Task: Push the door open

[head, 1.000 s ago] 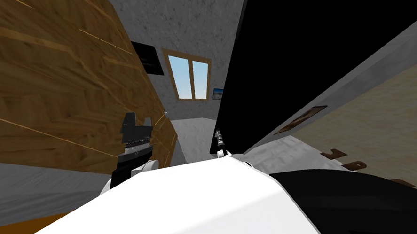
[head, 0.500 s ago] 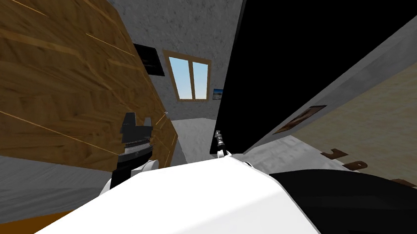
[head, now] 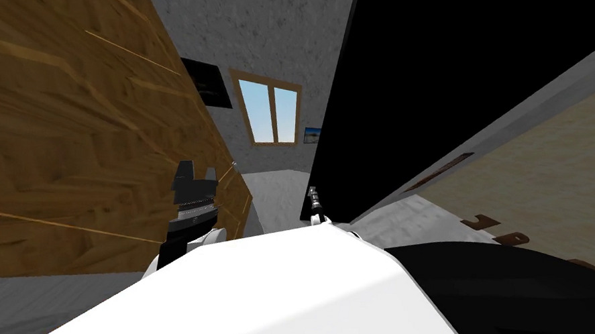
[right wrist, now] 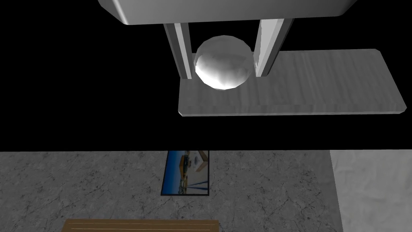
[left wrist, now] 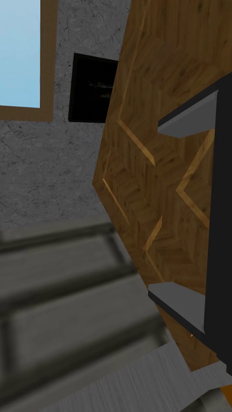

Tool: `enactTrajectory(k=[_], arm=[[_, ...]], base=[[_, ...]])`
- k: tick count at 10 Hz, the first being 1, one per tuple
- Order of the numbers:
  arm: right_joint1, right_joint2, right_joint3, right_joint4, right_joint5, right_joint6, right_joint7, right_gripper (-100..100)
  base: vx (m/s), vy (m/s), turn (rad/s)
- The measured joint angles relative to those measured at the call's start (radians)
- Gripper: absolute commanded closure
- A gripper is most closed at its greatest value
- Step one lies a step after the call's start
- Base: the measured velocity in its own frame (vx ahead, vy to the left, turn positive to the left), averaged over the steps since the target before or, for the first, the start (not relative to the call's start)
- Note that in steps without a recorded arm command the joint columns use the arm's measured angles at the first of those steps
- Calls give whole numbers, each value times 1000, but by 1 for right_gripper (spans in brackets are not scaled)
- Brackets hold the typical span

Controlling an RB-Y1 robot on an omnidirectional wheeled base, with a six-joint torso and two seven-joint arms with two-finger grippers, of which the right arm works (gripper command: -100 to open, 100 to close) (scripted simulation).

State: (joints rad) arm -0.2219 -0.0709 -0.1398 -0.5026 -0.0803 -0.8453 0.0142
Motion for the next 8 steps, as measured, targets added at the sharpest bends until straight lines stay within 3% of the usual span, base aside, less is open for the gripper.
enactTrajectory(k=[1, 3, 4, 5, 6, 7, 8], arm=[[9, 0, -6, -19, -4, 9, 5, 100], [9, -11, -20, -10, -13, 3, 3, 100], [-2, -12, -31, 10, -20, -7, 8, 100], [-32, -21, -44, 69, -29, -34, 10, 100], [10, -15, -45, -3, -29, -6, 15, 100], [-6, -24, -57, 22, -37, -5, 15, 100], [34, -17, -62, -52, -40, 25, 20, 100]], base=[[209, 45, -29], [196, 44, -55], [212, 43, -69], [153, 17, -16], [178, 13, -58], [197, 52, -54], [118, 36, -51]])
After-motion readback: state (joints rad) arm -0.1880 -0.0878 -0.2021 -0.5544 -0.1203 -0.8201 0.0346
